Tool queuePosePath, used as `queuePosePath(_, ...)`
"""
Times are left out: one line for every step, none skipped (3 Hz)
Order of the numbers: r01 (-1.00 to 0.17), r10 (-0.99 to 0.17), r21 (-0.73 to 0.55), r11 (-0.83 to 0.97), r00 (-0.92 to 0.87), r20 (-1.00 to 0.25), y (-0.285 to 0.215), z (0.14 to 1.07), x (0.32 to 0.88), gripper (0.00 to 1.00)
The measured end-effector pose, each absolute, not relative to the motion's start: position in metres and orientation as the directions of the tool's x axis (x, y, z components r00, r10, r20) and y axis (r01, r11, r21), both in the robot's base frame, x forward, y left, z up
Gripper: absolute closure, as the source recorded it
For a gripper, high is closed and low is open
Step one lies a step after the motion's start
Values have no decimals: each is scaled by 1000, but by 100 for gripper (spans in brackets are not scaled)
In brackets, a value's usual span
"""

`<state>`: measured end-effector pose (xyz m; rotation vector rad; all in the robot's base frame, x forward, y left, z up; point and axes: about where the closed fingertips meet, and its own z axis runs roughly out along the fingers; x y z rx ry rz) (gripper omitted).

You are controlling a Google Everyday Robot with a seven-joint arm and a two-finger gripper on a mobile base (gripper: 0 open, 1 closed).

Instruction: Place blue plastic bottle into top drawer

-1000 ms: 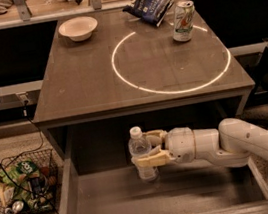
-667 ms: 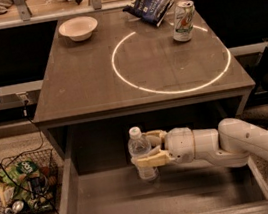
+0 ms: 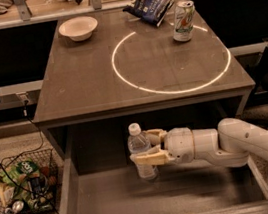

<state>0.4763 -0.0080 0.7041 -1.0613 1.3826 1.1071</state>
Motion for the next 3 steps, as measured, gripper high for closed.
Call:
queuePosePath(-979,-35,77,187,-85,-996,-8,704,476,8)
queuePosePath(-980,-35,76,183,-84,-996,-6,705,476,0)
queuePosePath(-980,-35,76,183,-84,-996,-6,705,476,0)
